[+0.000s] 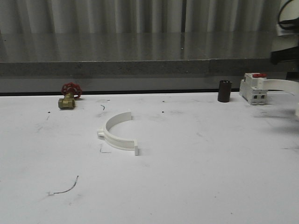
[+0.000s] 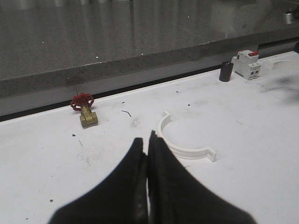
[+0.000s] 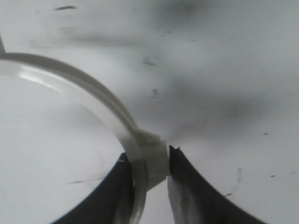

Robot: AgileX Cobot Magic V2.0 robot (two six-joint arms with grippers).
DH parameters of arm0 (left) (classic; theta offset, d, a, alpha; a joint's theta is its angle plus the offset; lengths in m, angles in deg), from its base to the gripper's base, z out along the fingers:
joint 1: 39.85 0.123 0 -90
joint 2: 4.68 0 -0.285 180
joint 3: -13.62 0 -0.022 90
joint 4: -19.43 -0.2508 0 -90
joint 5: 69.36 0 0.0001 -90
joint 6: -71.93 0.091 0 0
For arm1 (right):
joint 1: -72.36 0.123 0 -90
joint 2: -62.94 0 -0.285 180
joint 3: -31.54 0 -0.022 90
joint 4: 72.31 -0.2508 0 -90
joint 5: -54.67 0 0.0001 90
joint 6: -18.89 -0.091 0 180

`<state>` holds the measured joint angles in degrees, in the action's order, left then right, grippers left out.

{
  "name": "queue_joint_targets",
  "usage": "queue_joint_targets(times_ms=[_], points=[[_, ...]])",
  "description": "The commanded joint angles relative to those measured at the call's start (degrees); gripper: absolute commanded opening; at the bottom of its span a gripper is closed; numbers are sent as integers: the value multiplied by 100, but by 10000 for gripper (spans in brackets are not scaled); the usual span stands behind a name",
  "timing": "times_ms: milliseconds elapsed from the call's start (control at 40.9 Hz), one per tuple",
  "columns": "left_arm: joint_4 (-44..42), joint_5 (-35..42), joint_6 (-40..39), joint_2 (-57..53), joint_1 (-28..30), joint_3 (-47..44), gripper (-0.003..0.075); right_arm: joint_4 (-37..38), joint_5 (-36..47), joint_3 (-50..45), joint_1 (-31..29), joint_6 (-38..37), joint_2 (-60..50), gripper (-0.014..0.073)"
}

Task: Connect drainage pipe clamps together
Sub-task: 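Carry the clamp half toward the placed half and lower it, then press the held half's ends against the placed half's ends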

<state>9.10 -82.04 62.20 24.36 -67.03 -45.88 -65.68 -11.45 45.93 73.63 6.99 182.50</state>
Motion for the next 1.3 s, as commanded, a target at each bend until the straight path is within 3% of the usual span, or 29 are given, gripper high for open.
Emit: queue_joint_targets(times_ms=[0,244,513,855,1271], points=[[-16,480,4,17,-49,159,-20,137,48,127,486,-545,-297,99],[-16,480,4,17,-49,159,-20,125,541,127,1794,-1382,-219,125],[-16,480,4,17,-49,159,-20,-169,481,873,2484,-1669,407,125],[-16,480,4,17,-49,159,-20,-441,163,1811,2757,-1869,1260,125],[-16,480,4,17,-49,159,-20,-441,387,1879,2761,-2006,1403,125]])
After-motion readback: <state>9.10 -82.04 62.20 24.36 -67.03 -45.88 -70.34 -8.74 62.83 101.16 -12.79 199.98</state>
